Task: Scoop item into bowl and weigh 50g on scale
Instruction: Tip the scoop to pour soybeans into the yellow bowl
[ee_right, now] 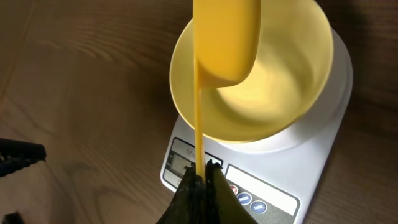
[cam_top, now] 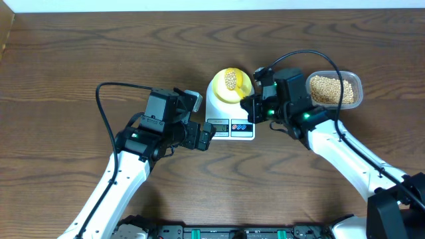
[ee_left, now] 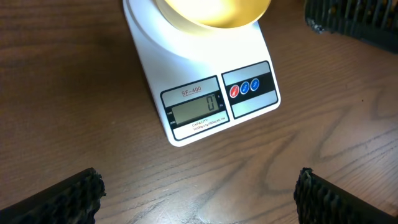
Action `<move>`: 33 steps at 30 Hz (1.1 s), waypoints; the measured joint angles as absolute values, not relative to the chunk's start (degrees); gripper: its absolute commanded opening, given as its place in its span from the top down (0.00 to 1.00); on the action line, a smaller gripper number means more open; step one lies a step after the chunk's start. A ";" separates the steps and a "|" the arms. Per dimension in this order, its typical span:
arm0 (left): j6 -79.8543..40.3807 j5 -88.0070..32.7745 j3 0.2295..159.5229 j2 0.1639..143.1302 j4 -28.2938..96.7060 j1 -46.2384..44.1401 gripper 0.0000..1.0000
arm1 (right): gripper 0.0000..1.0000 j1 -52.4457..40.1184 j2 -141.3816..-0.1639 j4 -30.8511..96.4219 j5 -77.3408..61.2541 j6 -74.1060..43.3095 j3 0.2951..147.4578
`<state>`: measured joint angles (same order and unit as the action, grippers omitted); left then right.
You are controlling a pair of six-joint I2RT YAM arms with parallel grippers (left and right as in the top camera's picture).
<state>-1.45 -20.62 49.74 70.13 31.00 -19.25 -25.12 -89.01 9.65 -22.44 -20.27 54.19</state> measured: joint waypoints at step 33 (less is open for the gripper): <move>-1.45 -20.62 49.74 70.13 31.00 -19.25 0.00 | 0.99 -25.32 -89.01 10.90 -16.45 -9.82 54.19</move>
